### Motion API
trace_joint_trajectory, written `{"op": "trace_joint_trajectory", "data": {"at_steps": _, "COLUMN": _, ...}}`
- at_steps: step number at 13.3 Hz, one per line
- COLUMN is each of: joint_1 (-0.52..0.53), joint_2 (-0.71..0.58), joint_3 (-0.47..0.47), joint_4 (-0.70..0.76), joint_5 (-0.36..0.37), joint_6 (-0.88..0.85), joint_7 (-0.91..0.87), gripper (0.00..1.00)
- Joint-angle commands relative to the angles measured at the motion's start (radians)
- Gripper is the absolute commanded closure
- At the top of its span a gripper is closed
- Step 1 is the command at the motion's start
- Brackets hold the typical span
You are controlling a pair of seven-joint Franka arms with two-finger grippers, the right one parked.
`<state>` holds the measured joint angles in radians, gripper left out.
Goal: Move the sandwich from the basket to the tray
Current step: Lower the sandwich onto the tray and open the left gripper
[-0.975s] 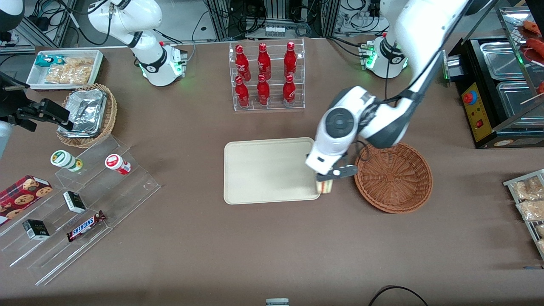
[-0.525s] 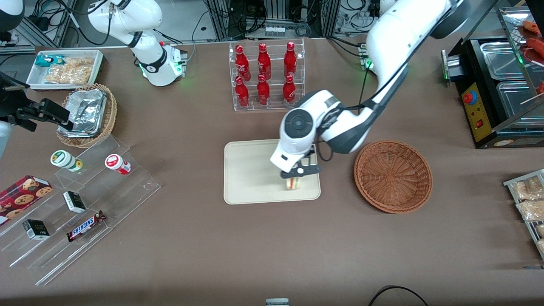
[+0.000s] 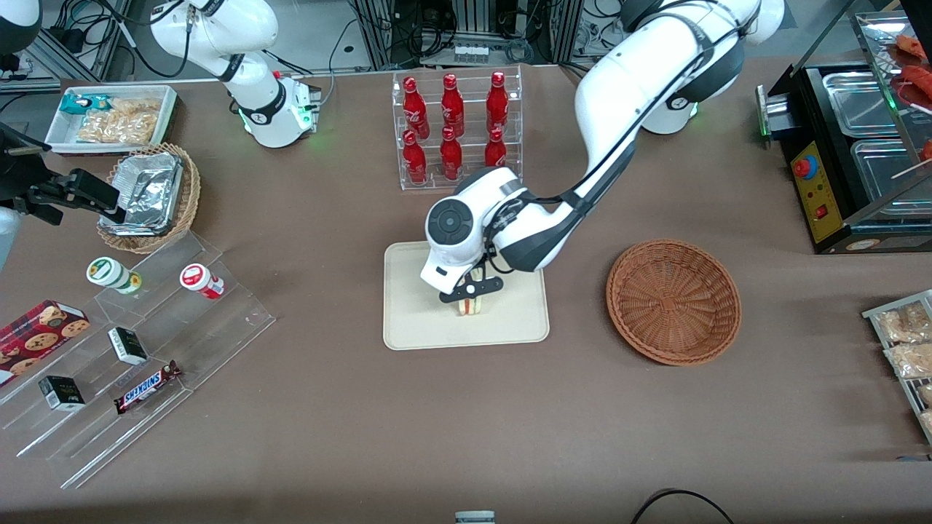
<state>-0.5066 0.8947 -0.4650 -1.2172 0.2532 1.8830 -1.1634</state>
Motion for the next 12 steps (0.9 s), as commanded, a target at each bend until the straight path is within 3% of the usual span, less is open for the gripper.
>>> {"op": "trace_joint_trajectory", "data": {"at_steps": 1, "joint_1": -0.029, "joint_2": 0.041, "joint_3": 0.022, "joint_4": 0.071, "joint_5": 0.021, "joint_6": -0.029, "joint_7": -0.027, "gripper": 1.0}}
{"op": "trace_joint_trajectory", "data": {"at_steps": 3, "joint_1": -0.033, "joint_2": 0.05, "joint_3": 0.022, "joint_4": 0.081, "joint_5": 0.02, "joint_6": -0.027, "joint_7": -0.035, "gripper": 0.94}}
{"op": "trace_joint_trajectory", "data": {"at_steps": 4, "joint_1": -0.032, "joint_2": 0.05, "joint_3": 0.022, "joint_4": 0.081, "joint_5": 0.018, "joint_6": -0.025, "joint_7": -0.035, "gripper": 0.61}}
{"op": "trace_joint_trajectory", "data": {"at_steps": 5, "joint_1": -0.032, "joint_2": 0.049, "joint_3": 0.022, "joint_4": 0.081, "joint_5": 0.018, "joint_6": -0.025, "joint_7": -0.03, "gripper": 0.01}}
{"op": "trace_joint_trajectory", "data": {"at_steps": 12, "joint_1": 0.002, "joint_2": -0.121, "joint_3": 0.02, "joint_4": 0.055, "joint_5": 0.012, "joint_6": -0.074, "joint_7": -0.07, "gripper": 0.0}}
